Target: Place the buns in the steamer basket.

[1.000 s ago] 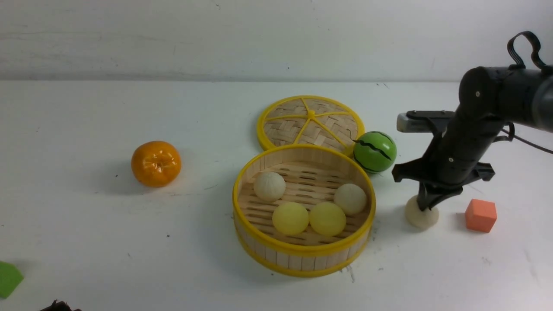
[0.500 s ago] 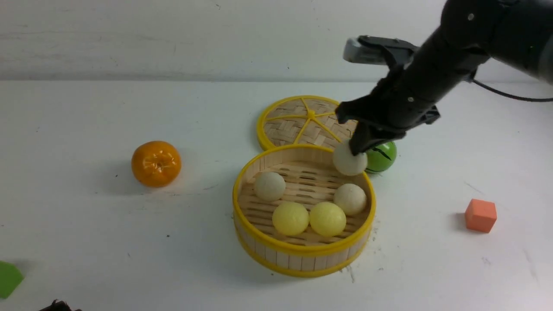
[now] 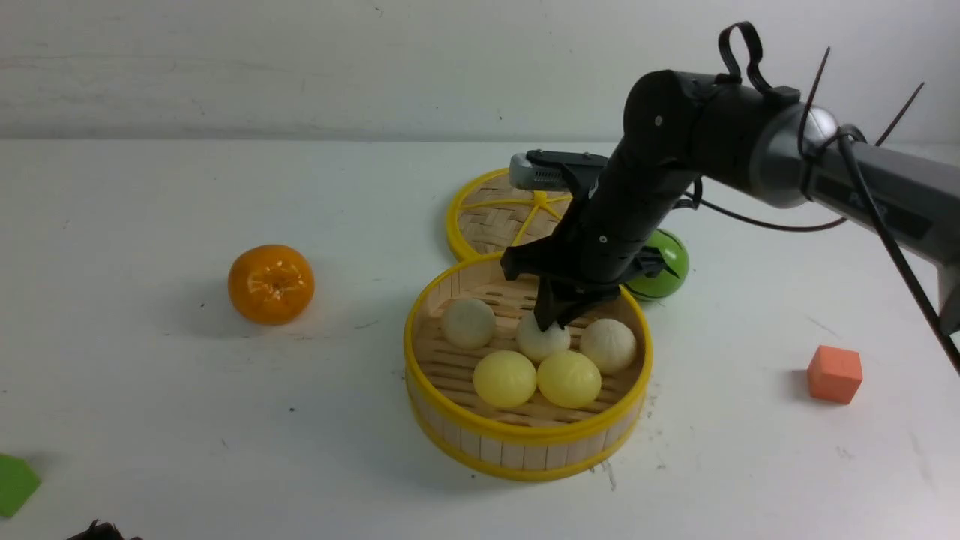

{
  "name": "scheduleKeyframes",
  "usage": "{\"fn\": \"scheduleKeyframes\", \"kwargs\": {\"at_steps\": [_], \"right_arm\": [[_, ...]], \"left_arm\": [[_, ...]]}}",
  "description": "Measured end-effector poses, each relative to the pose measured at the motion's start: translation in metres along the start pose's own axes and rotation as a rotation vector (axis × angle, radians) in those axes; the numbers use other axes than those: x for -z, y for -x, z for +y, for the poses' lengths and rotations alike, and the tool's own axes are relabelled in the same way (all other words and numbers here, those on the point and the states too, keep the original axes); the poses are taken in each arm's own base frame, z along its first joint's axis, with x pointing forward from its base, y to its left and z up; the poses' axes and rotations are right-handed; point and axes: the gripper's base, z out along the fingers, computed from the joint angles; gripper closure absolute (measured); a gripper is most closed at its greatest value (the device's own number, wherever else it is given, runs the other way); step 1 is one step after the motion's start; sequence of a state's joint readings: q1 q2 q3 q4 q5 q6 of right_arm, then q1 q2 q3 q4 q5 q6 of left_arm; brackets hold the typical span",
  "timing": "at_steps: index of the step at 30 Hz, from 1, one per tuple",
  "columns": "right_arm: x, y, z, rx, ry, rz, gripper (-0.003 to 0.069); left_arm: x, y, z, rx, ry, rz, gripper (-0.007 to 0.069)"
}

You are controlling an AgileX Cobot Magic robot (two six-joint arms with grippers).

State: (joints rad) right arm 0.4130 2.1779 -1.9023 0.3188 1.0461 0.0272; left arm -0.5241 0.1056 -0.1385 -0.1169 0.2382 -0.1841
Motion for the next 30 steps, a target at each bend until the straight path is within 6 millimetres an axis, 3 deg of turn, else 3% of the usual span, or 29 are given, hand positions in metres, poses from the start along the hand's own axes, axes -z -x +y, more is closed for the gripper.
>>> {"fn": "scheduleKeyframes", "kwargs": {"at_steps": [2, 5, 6, 9, 13, 15, 17, 21, 27, 30], "right_arm": [[0.003, 0.002, 0.001, 0.001, 0.002, -0.01, 0.0347], [0.015, 0.003, 0.006, 0.008, 0.008, 0.001, 0.0221], [0.017, 0.003, 0.006, 0.01, 0.009, 0.001, 0.0207], [0.056, -0.004, 0.017, 0.042, 0.013, 0.016, 0.0159], [0.125, -0.021, 0.035, 0.094, -0.001, -0.088, 0.0253], [0.147, -0.034, 0.04, 0.105, -0.003, -0.114, 0.0329], [0.179, -0.064, 0.045, 0.097, -0.001, -0.135, 0.0487], [0.202, -0.107, 0.043, 0.078, 0.001, -0.122, 0.0657], [0.227, -0.156, 0.041, 0.062, 0.027, -0.138, 0.068], [0.237, -0.165, 0.042, 0.069, 0.035, -0.163, 0.068]], "left_arm": [[0.0, 0.0, 0.0, 0.0, 0.0, 0.0, 0.0421], [0.0, 0.0, 0.0, 0.0, 0.0, 0.0, 0.0418], [0.0, 0.0, 0.0, 0.0, 0.0, 0.0, 0.0418], [0.0, 0.0, 0.0, 0.0, 0.0, 0.0, 0.0414], [0.0, 0.0, 0.0, 0.0, 0.0, 0.0, 0.041], [0.0, 0.0, 0.0, 0.0, 0.0, 0.0, 0.0407], [0.0, 0.0, 0.0, 0.0, 0.0, 0.0, 0.0407], [0.0, 0.0, 0.0, 0.0, 0.0, 0.0, 0.0404], [0.0, 0.0, 0.0, 0.0, 0.0, 0.0, 0.0403], [0.0, 0.0, 0.0, 0.0, 0.0, 0.0, 0.04]]}}
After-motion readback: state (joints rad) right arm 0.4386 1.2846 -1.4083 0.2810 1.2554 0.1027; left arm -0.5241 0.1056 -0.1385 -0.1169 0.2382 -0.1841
